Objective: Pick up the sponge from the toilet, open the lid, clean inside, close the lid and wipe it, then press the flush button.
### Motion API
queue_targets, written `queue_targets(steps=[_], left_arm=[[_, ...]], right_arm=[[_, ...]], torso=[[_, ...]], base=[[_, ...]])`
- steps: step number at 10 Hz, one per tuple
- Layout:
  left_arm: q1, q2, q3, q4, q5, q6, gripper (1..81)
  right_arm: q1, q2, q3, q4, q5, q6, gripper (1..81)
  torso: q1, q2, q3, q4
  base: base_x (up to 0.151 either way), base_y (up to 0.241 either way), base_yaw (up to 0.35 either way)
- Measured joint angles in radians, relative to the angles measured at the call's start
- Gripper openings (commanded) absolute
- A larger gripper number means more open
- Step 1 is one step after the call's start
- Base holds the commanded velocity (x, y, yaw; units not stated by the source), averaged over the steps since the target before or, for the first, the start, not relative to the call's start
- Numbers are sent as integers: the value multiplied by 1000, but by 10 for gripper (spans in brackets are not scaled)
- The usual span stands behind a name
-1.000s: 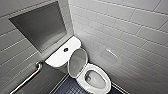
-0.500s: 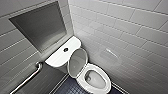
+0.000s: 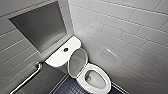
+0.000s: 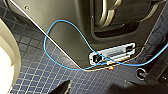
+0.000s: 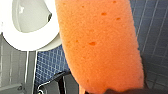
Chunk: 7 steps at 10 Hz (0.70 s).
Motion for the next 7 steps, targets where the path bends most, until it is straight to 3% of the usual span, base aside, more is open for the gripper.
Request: queue_targets(steps=[3, 4, 7], left_arm=[[-1, 0, 0, 0, 0, 0, 811], [-4, 3, 0, 0, -1, 0, 811], [-2, 13, 1, 0, -1, 0, 811]], right_arm=[[90, -15, 29, -10, -15, -10, 10], [99, -12, 31, -11, -26, -10, 10], [169, -15, 35, -14, -36, -9, 10]], torso=[[0, 0, 0, 10], [0, 1, 0, 30], [0, 1, -1, 135]], base=[[0, 0, 0], [0, 0, 0], [0, 0, 0]])
